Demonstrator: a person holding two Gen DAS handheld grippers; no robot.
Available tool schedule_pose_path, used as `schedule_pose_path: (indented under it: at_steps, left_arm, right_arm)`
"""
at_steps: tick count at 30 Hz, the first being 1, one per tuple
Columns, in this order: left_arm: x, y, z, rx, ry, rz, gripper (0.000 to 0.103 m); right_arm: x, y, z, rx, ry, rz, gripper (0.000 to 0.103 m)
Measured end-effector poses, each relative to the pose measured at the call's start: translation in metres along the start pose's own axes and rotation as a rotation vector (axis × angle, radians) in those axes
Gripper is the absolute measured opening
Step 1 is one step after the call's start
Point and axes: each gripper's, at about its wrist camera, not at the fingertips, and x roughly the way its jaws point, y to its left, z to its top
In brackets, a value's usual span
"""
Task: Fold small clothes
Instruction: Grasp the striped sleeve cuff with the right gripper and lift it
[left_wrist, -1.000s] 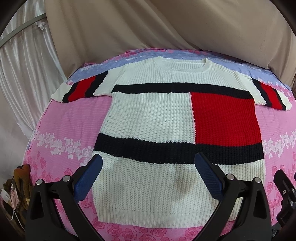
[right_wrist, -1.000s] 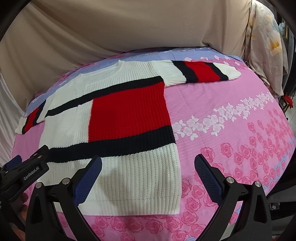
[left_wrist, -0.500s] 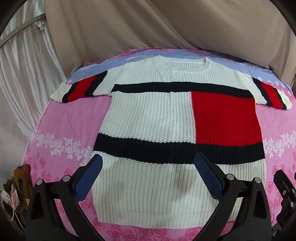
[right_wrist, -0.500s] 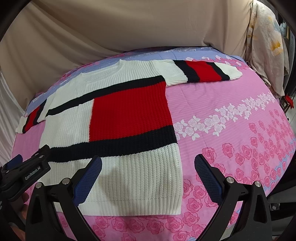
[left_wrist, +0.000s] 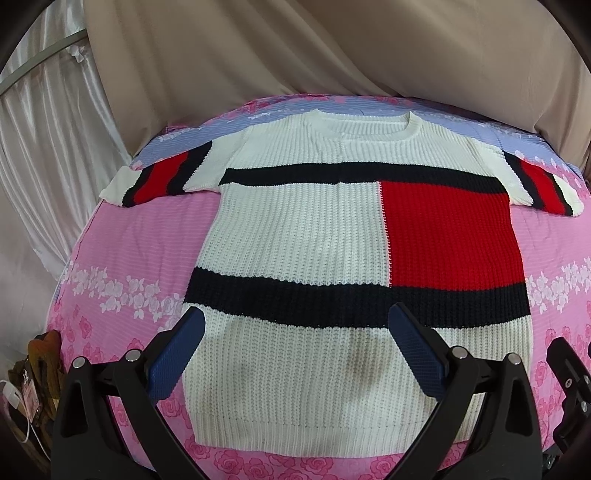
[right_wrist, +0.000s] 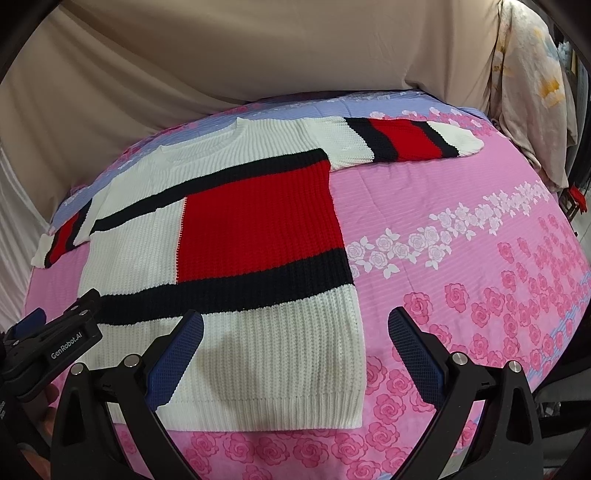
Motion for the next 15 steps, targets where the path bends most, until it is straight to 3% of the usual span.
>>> schedule_pose_path:
  at_steps: [15]
  left_arm:
    - [0.017, -0.004, 0.014, -0.013, 0.041, -0.005, 0.097]
  right_arm:
    - [0.018, -0.015, 0.02, 0.021, 0.02, -0.007, 0.098]
